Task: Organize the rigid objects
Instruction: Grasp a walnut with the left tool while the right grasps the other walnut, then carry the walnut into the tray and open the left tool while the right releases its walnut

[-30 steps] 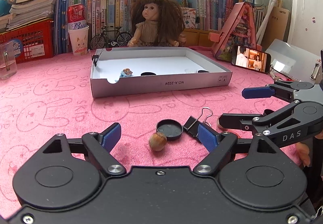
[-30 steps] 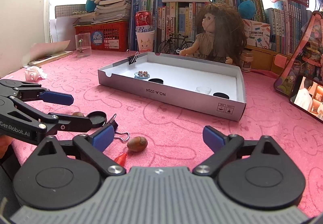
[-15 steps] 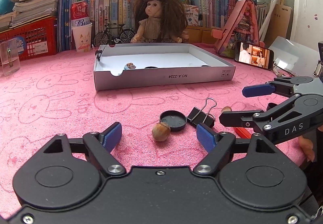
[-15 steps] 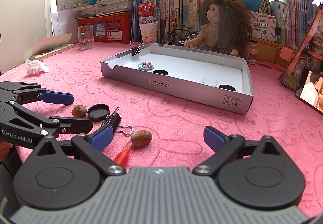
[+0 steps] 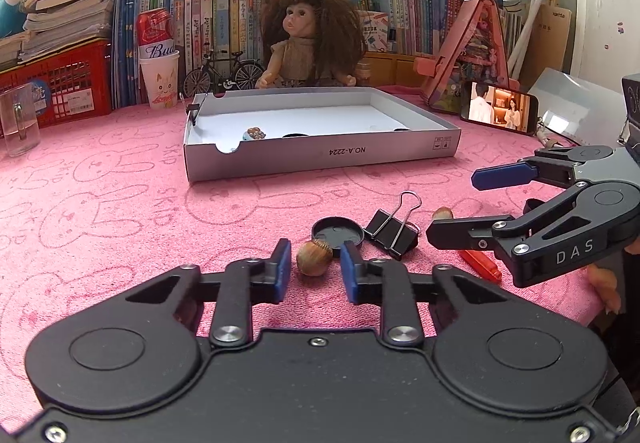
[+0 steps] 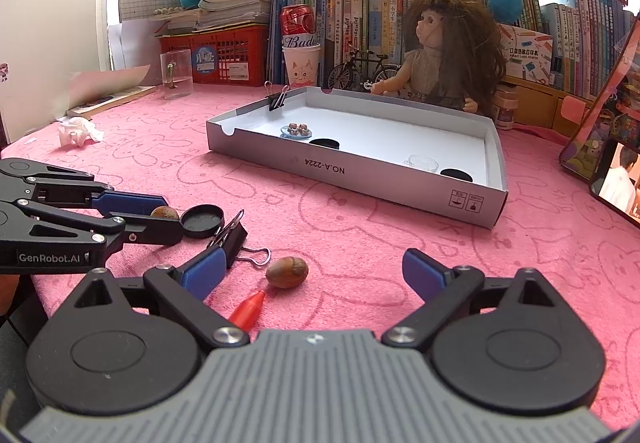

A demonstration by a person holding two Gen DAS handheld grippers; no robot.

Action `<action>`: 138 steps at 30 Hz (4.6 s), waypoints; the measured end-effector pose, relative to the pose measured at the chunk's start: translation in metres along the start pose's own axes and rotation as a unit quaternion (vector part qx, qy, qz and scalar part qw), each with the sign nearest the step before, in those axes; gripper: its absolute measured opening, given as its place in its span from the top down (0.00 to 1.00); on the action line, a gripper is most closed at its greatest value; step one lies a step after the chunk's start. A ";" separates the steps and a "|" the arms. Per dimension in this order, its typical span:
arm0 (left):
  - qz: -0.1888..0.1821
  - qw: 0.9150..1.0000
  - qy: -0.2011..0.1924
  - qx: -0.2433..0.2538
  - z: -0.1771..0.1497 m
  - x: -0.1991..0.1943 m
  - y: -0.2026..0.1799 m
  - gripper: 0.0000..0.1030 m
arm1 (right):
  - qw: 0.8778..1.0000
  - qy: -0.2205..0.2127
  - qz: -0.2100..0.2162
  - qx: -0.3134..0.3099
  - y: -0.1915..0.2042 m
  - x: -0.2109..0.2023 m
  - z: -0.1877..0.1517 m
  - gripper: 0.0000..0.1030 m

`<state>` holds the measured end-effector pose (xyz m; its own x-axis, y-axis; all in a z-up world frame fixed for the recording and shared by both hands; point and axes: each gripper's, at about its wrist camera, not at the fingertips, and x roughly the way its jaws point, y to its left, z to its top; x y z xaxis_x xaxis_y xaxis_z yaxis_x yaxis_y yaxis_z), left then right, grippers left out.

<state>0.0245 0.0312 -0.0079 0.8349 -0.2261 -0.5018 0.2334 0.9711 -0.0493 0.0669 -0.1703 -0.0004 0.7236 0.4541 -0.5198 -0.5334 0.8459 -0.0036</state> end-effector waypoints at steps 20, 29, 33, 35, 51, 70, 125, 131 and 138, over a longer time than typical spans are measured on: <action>-0.008 1.000 0.001 -0.009 0.001 0.000 -0.002 0.83 | 1.000 0.001 0.013 -0.021 0.006 0.001 -0.003 0.42; -0.011 1.000 0.000 -0.010 0.000 0.000 -0.007 0.83 | 1.000 -0.001 0.013 -0.025 0.007 0.001 -0.004 0.54; -0.011 1.000 -0.001 -0.010 0.001 0.000 -0.007 0.83 | 0.999 -0.008 0.017 -0.030 0.008 -0.001 -0.006 0.70; -0.010 1.000 -0.002 -0.011 0.002 0.000 -0.009 0.83 | 0.999 -0.009 0.019 -0.033 0.010 -0.002 -0.006 0.74; -0.005 0.999 -0.029 -0.030 0.030 0.002 -0.002 0.83 | 0.999 -0.038 -0.017 0.020 -0.006 -0.007 0.011 0.74; 0.016 0.997 -0.057 -0.049 0.069 0.024 0.017 0.83 | 0.993 -0.052 -0.091 0.060 -0.027 0.004 0.036 0.74; 0.068 0.993 0.018 -0.093 0.129 0.161 0.069 0.62 | 0.967 -0.002 -0.139 0.214 -0.118 0.100 0.079 0.51; 0.058 0.994 0.005 -0.094 0.132 0.146 0.066 0.50 | 0.968 -0.013 -0.137 0.210 -0.114 0.090 0.081 0.40; 0.037 0.996 -0.013 -0.084 0.132 0.122 0.058 0.39 | 0.973 -0.027 -0.126 0.190 -0.103 0.074 0.083 0.25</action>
<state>0.2052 0.0501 0.0421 0.8600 -0.1531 -0.4867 0.0858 0.9837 -0.1579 0.2117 -0.2001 0.0324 0.8380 0.2251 -0.4970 -0.1433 0.9697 0.1976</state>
